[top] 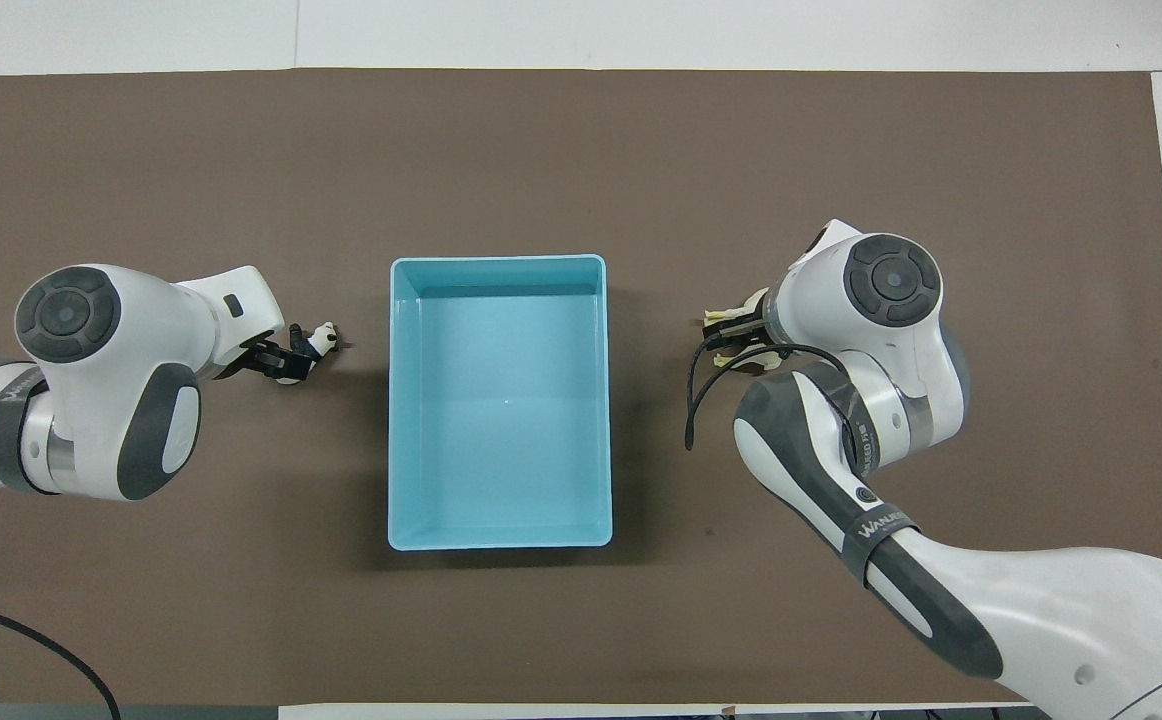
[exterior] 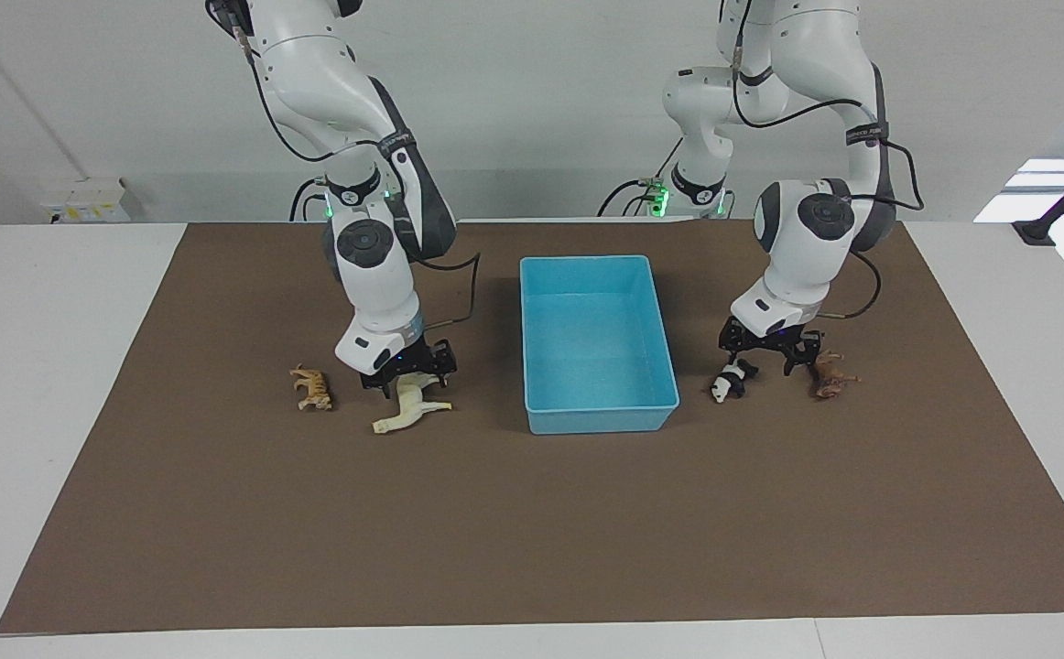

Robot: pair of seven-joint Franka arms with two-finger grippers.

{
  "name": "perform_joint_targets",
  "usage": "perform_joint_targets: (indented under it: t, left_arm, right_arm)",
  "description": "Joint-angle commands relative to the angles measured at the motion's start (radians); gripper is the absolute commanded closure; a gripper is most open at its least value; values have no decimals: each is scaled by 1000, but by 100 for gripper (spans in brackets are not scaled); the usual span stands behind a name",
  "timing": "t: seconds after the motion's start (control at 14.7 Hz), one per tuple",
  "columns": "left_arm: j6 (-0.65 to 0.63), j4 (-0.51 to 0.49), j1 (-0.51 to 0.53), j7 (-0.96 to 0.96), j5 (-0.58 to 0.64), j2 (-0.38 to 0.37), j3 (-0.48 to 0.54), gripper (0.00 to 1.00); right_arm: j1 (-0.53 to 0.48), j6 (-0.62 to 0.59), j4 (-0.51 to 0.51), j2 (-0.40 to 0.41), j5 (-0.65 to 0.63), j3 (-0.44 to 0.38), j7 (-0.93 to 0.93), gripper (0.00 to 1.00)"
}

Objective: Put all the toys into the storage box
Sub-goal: 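Grasp the panda with the left gripper while the right gripper grasps the llama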

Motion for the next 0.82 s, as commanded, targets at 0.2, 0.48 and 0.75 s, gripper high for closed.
perform_joint_targets:
  t: [0.2,0.48,0.75]
  left_arm:
    - [11,18,-43,5,48,75,9,0]
    - [1,7,-59,-3,48,71,8,0]
    - [-38,6,-59,-47,48,65,8,64]
  right_arm:
    - [1,46,-29,15,-16,-3,22,0]
    - [-8,129,-86,16,-16,-4,19,21]
    - [-10,129,-89,15,-16,-4,20,100]
